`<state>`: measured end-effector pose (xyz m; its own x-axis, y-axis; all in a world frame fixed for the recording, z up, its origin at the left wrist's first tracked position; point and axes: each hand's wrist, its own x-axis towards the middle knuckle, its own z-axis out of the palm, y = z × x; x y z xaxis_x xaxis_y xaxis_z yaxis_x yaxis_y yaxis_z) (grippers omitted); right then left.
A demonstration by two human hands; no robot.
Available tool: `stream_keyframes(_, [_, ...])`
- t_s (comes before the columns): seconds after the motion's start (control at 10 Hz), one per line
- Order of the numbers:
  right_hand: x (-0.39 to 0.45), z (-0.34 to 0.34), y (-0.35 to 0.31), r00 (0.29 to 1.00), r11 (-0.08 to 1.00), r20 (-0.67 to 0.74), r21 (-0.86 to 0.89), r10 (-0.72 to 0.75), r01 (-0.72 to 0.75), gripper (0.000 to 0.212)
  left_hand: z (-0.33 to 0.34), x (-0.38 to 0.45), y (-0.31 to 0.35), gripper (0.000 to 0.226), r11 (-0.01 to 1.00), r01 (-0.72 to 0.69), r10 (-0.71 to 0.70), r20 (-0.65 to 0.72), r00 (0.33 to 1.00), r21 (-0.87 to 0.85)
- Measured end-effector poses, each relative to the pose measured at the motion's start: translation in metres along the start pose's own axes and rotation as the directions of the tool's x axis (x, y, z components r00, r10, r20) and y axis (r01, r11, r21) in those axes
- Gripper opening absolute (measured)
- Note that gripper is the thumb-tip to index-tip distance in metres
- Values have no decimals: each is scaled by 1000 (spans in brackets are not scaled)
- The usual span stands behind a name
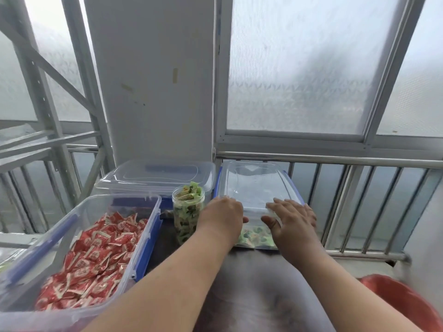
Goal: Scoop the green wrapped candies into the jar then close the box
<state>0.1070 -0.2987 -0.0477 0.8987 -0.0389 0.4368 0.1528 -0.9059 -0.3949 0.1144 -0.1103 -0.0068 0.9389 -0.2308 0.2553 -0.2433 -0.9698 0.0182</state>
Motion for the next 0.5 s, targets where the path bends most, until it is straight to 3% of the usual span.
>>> stream_keyframes(0.2, [22,9,6,1000,999,0,-12,-30,30,48,5,22,-3,40,999,0,1,-13,1000,46])
stream_keyframes(0.3, [19,3,2,998,1000,69,-29,-7,9,53,7,25,-6,40,1000,-1,0,26,1000,15])
stream_keyframes(0.4, [7,-10,-11,991,999,131,-47,15,-9,61,1,11,-13,58,999,-42,43,21,999,-32])
stream_keyframes(0.5, [-17,-37,-26,997,981,67,195,-28,15,63,-21,-24,-20,73,940,-147,107,-141,984,-308])
